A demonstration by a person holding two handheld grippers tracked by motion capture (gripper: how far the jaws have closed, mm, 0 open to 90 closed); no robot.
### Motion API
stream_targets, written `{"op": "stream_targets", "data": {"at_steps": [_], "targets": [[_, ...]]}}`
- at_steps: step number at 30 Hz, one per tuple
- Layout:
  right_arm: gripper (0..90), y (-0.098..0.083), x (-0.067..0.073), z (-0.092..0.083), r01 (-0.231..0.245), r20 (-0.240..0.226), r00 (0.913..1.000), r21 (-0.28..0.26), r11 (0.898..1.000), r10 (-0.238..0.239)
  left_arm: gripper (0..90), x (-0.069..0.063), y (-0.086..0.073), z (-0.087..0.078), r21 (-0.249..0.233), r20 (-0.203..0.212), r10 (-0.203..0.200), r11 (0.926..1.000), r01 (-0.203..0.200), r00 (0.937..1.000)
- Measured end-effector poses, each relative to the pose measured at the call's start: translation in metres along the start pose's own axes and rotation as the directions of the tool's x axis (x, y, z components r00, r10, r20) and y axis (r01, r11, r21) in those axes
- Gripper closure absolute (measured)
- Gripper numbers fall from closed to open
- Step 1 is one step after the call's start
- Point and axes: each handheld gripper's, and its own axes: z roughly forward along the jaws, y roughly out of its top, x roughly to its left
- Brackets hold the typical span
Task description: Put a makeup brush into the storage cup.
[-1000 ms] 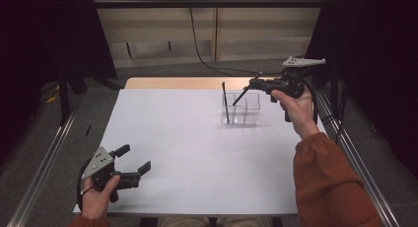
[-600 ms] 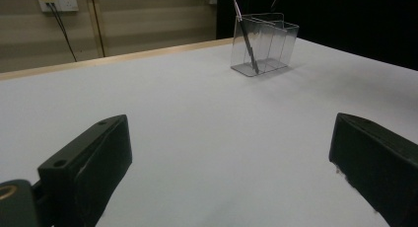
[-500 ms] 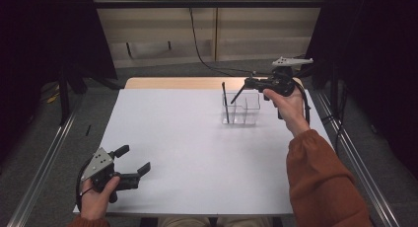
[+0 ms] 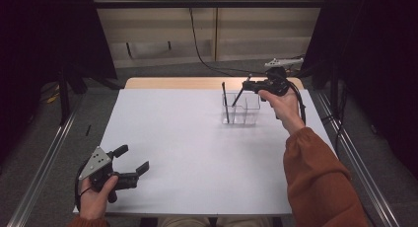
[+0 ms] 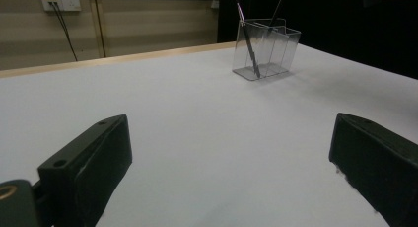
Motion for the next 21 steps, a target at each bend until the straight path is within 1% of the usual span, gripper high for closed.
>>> {"op": "stream_targets", "data": {"at_steps": [1, 2, 3, 4, 6, 8, 9, 16, 21], "targets": [[84.0, -0.001, 0.000, 0.001, 0.002, 0.002, 1.0000, 0.006, 1.000, -0.002, 2.7, -0.001, 0.000, 0.000, 0.001, -0.003, 0.003, 1.0000, -0.003, 1.0000], [84.0, -0.001, 0.000, 0.003, 0.004, 0.004, 1.0000, 0.013, 1.000, -0.004, 2.7, -0.001, 0.000, 0.000, 0.002, 0.011, -0.003, 1.0000, 0.003, 0.9999], [84.0, -0.002, -0.001, 0.004, 0.001, 0.002, 1.0000, 0.016, 1.000, -0.002, 2.7, -0.002, 0.000, 0.000, 0.004, 0.011, -0.005, 1.0000, 0.005, 0.9999], [84.0, -0.003, -0.001, 0.006, 0.000, 0.003, 1.0000, 0.020, 1.000, 0.000, 2.7, -0.002, 0.000, 0.001, 0.007, 0.003, 0.017, 0.9998, -0.017, 0.9998], [84.0, -0.006, -0.001, 0.010, 0.001, 0.003, 1.0000, 0.035, 0.999, -0.001, 2.7, -0.002, 0.000, 0.001, 0.006, 0.010, 0.011, 0.9999, -0.011, 0.9999], [84.0, -0.007, 0.000, 0.014, 0.004, 0.003, 1.0000, 0.041, 0.999, -0.004, 2.7, -0.002, 0.000, 0.001, 0.010, 0.001, 0.023, 0.9997, -0.023, 0.9997], [84.0, -0.007, 0.001, 0.015, 0.002, 0.000, 1.0000, 0.042, 0.999, -0.002, 2.7, -0.002, 0.000, 0.001, 0.007, 0.005, 0.016, 0.9998, -0.016, 0.9999], [84.0, -0.011, 0.004, 0.024, 0.014, -0.002, 0.9999, 0.064, 0.998, -0.014, 2.7, -0.002, 0.000, 0.001, 0.009, 0.004, 0.021, 0.9997, -0.021, 0.9998], [83.9, -0.015, 0.003, 0.029, 0.009, 0.003, 1.0000, 0.076, 0.997, -0.010, 2.7, -0.001, 0.000, 0.001, 0.012, 0.000, 0.020, 0.9997, -0.020, 0.9998]]}}
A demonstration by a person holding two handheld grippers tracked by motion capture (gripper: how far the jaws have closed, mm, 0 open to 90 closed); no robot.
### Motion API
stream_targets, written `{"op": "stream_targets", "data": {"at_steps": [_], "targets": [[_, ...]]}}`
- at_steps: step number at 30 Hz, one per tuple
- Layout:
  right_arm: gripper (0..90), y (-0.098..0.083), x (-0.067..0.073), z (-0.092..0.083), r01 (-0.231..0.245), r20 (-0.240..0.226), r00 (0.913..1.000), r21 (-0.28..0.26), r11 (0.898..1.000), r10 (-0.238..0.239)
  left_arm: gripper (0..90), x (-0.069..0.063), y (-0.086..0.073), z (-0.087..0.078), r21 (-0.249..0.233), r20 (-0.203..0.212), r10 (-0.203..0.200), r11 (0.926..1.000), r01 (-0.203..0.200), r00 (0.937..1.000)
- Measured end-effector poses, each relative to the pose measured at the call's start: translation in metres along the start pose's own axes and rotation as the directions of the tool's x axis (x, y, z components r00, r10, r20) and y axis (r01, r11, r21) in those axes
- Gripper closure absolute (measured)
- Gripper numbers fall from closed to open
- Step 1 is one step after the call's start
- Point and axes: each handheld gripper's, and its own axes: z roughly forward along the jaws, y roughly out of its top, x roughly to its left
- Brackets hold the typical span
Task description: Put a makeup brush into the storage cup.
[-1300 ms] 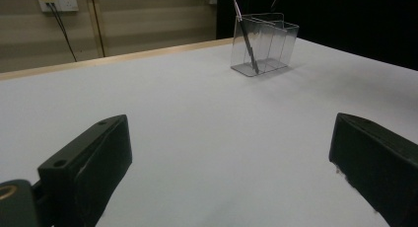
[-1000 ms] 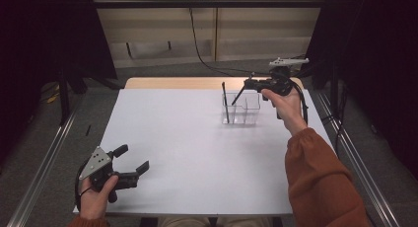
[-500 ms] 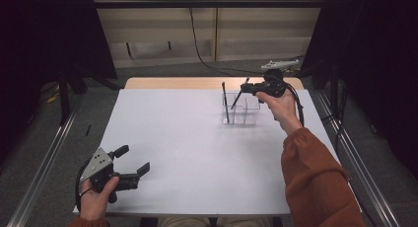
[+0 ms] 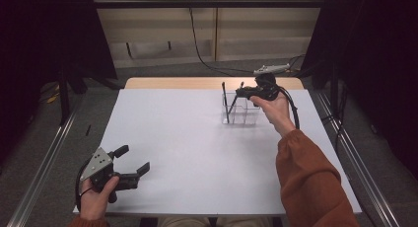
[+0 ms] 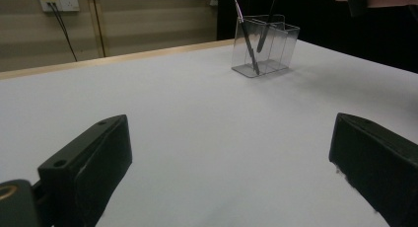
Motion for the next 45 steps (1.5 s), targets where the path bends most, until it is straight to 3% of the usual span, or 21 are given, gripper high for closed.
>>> {"op": "stream_targets", "data": {"at_steps": [12, 20, 26, 30, 41, 45], "targets": [[78.4, -0.007, 0.000, 0.004, -0.013, -0.010, 0.9999, 0.006, 1.000, 0.013, 2.7, 0.000, 0.000, 0.000, 0.010, -0.003, 0.006, 0.9999, -0.006, 1.0000], [66.6, -0.017, -0.002, -0.001, -0.035, -0.006, 0.9994, -0.056, 0.998, 0.035, 2.7, 0.000, 0.000, 0.000, 0.007, -0.007, 0.006, 1.0000, -0.006, 1.0000], [52.5, -0.022, -0.003, -0.007, -0.046, 0.022, 0.9986, -0.085, 0.995, 0.048, 2.7, 0.001, 0.001, 0.002, 0.006, -0.005, -0.005, 1.0000, 0.005, 1.0000], [36.3, -0.025, -0.002, -0.008, -0.046, 0.025, 0.9985, -0.110, 0.993, 0.049, 2.7, 0.002, 0.001, 0.002, 0.005, -0.006, -0.008, 1.0000, 0.008, 0.9999], [1.1, -0.032, -0.002, -0.015, -0.093, -0.001, 0.9956, -0.143, 0.985, 0.094, 2.7, 0.003, 0.000, 0.001, 0.003, -0.024, -0.018, 0.9998, 0.018, 0.9995], [0.8, -0.036, 0.001, -0.019, -0.068, 0.006, 0.9976, -0.156, 0.985, 0.069, 2.7, 0.003, 0.000, 0.002, 0.003, -0.020, -0.016, 0.9999, 0.016, 0.9997]]}}
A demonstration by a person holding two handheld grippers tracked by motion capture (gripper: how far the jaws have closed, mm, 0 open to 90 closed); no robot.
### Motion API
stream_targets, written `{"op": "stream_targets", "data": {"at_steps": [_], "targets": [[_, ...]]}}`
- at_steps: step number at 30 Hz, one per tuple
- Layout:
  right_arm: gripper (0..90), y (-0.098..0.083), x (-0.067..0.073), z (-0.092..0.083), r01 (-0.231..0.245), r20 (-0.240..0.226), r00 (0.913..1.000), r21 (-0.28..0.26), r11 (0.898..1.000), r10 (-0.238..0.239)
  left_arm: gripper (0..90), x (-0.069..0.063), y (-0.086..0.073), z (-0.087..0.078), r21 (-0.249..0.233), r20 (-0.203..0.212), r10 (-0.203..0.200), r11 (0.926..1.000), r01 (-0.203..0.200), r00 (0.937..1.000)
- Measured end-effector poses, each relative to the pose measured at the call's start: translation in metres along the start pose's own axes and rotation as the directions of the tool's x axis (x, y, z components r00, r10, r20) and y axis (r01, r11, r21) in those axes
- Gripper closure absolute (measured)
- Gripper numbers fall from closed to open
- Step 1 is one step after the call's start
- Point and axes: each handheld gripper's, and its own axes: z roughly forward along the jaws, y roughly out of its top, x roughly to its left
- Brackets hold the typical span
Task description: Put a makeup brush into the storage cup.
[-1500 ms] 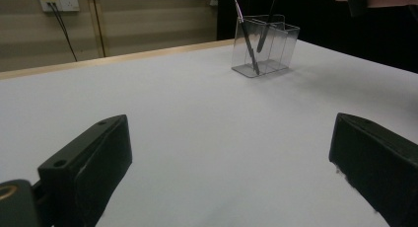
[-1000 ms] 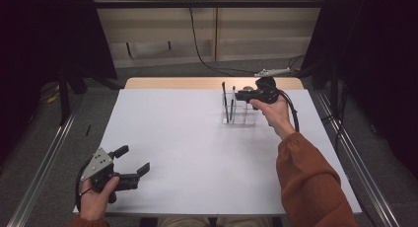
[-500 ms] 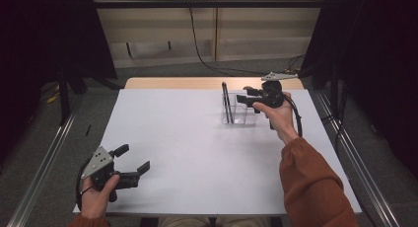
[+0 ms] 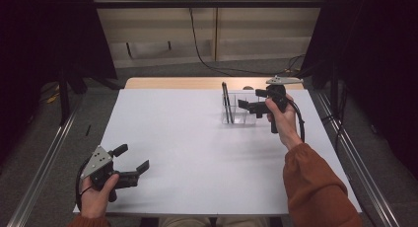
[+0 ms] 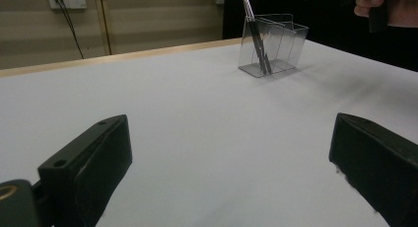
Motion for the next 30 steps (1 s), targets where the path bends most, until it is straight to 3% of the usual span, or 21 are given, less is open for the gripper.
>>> {"op": "stream_targets", "data": {"at_steps": [6, 11, 18, 24, 28, 30], "targets": [[1.3, -0.006, 0.002, -0.006, 0.002, 0.000, 1.0000, -0.006, 1.000, -0.002, 2.7, 0.001, 0.000, -0.002, -0.006, 0.000, 0.006, 1.0000, -0.006, 1.0000], [1.1, -0.012, 0.010, -0.012, 0.045, 0.043, 0.9981, -0.014, 0.999, -0.045, 2.7, 0.001, 0.001, -0.003, -0.008, -0.002, 0.006, 1.0000, -0.006, 1.0000], [1.1, -0.019, 0.016, -0.022, 0.068, 0.046, 0.9968, -0.032, 0.997, -0.066, 2.7, 0.000, 0.000, -0.005, -0.009, -0.007, 0.013, 0.9999, -0.013, 0.9999], [0.5, -0.025, 0.017, -0.035, 0.058, 0.025, 0.9981, -0.044, 0.997, -0.057, 2.7, 0.001, 0.000, -0.006, -0.019, -0.012, 0.003, 0.9998, -0.003, 0.9999], [0.0, -0.030, 0.018, -0.044, 0.057, -0.043, 0.9973, -0.048, 0.997, -0.059, 2.7, 0.001, 0.000, -0.006, -0.017, -0.012, 0.007, 0.9998, -0.007, 0.9999], [1.0, -0.034, 0.018, -0.048, 0.057, -0.026, 0.9980, -0.043, 0.997, -0.058, 2.7, 0.001, 0.000, -0.005, -0.016, -0.013, 0.006, 0.9998, -0.006, 0.9999]]}}
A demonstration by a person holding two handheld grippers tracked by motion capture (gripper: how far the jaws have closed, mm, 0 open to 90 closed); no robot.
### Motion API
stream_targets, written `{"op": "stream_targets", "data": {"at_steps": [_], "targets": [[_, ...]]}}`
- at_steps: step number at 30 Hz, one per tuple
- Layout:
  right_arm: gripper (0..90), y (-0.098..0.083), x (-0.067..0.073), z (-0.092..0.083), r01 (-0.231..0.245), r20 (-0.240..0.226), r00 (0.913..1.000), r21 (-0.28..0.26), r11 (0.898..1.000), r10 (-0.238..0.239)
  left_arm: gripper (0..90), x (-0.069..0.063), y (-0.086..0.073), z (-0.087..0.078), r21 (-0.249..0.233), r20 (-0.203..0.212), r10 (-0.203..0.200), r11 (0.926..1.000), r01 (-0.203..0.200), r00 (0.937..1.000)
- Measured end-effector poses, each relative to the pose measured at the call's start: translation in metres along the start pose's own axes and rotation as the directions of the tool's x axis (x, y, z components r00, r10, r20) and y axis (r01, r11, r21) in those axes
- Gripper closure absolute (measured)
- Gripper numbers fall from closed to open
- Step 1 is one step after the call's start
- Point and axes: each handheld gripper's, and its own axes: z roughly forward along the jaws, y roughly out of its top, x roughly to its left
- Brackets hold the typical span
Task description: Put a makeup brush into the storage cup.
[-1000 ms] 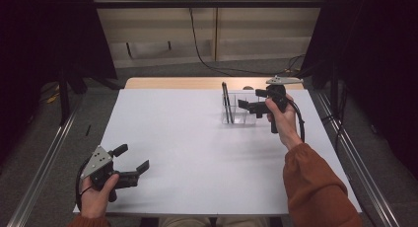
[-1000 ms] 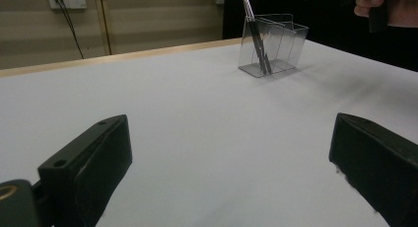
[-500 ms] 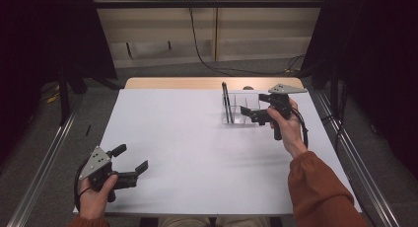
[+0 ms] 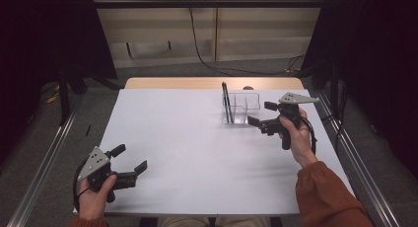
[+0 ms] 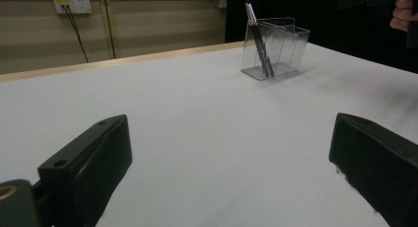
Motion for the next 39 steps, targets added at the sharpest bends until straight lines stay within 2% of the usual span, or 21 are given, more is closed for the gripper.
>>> {"op": "stream_targets", "data": {"at_steps": [4, 7, 9, 11, 17, 19, 21, 27, 29, 34, 39], "targets": [[1.2, -0.007, 0.001, -0.008, -0.001, 0.043, 0.9991, 0.007, 1.000, 0.001, 2.7, 0.000, 0.000, 0.000, 0.000, 0.000, 0.003, 1.0000, -0.003, 1.0000], [1.0, -0.014, 0.003, -0.013, -0.009, 0.030, 0.9995, 0.020, 1.000, 0.008, 2.7, 0.000, 0.000, 0.000, -0.001, -0.001, 0.001, 1.0000, -0.001, 1.0000], [1.5, -0.020, 0.006, -0.018, -0.003, 0.048, 0.9988, 0.012, 1.000, 0.003, 2.7, 0.000, 0.000, -0.001, -0.003, -0.003, -0.001, 1.0000, 0.001, 1.0000], [1.0, -0.024, 0.006, -0.024, -0.012, 0.044, 0.9990, 0.017, 1.000, 0.011, 2.7, 0.000, 0.000, -0.001, -0.003, -0.004, -0.003, 1.0000, 0.003, 1.0000], [1.0, -0.036, 0.008, -0.041, -0.025, 0.095, 0.9951, -0.029, 0.999, 0.028, 2.7, -0.001, 0.000, -0.001, -0.002, -0.007, 0.001, 1.0000, -0.001, 1.0000], [0.7, -0.040, 0.009, -0.044, -0.025, 0.106, 0.9940, -0.016, 1.000, 0.026, 2.7, -0.001, 0.000, -0.002, -0.002, -0.007, 0.002, 1.0000, -0.002, 1.0000], [1.1, -0.043, 0.012, -0.049, -0.033, 0.109, 0.9934, -0.029, 0.999, 0.036, 2.7, 0.000, 0.000, -0.002, -0.003, -0.012, 0.001, 1.0000, -0.001, 0.9999], [0.7, -0.051, 0.015, -0.060, -0.022, 0.135, 0.9906, -0.020, 1.000, 0.025, 2.7, 0.002, 0.000, -0.004, -0.012, -0.022, -0.009, 0.9999, 0.008, 0.9997], [1.2, -0.054, 0.015, -0.064, -0.024, 0.141, 0.9895, -0.047, 0.999, 0.030, 2.7, 0.000, 0.000, -0.004, -0.011, -0.017, -0.005, 0.9999, 0.005, 0.9998], [1.1, -0.067, 0.020, -0.071, -0.017, 0.159, 0.9870, -0.040, 0.999, 0.023, 2.7, -0.001, -0.001, -0.004, -0.008, -0.017, -0.005, 1.0000, 0.005, 0.9998], [1.4, -0.077, 0.021, -0.081, -0.030, 0.178, 0.9833, -0.050, 0.998, 0.038, 2.7, -0.001, -0.001, -0.005, -0.008, -0.018, -0.009, 0.9999, 0.008, 0.9998]]}}
